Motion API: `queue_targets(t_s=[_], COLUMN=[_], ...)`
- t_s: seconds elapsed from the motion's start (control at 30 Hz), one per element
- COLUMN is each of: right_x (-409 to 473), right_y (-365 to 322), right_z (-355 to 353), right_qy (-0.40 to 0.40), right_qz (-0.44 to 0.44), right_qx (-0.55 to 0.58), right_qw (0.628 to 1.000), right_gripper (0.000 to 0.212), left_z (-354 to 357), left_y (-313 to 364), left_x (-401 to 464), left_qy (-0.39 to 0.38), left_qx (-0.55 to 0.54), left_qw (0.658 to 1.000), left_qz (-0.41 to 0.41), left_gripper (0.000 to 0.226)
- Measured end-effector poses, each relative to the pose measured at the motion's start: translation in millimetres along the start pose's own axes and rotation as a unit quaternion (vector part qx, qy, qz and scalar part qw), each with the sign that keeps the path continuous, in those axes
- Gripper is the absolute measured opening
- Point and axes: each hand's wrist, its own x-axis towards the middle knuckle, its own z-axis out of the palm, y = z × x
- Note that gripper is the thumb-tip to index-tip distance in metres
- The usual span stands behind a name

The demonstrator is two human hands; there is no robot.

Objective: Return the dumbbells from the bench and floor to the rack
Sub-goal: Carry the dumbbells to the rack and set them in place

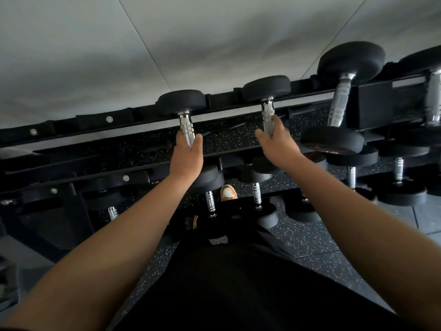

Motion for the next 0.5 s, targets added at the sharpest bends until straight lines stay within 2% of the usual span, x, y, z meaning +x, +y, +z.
queue_targets(t_s=[0.1, 0.27, 0.37, 0.5], right_x=[-24.1, -73.8, -100.3, -132.7], right_y=[-2.9, 0.2, 8.5, 30.0], right_z=[9.1, 45.8, 84.4, 131.9], right_qy=[0.023, 0.056, 0.029, 0.002], right_qz=[-0.012, -0.077, -0.075, -0.062], right_qx=[-0.022, -0.053, -0.061, -0.086], right_qw=[0.999, 0.994, 0.995, 0.994], right_gripper=[0.069, 0.065, 0.065, 0.065], left_z=[-3.7, -10.3, -16.9, -27.4], left_y=[-11.8, -42.3, -65.5, -91.4], left_x=[-15.8, -48.8, -72.8, -101.5], left_qy=[-0.006, -0.042, -0.055, -0.091], left_qx=[0.053, 0.156, 0.198, 0.181], left_qw=[0.997, 0.974, 0.958, 0.949], left_qz=[0.059, 0.158, 0.201, 0.241], left_gripper=[0.068, 0.071, 0.072, 0.078])
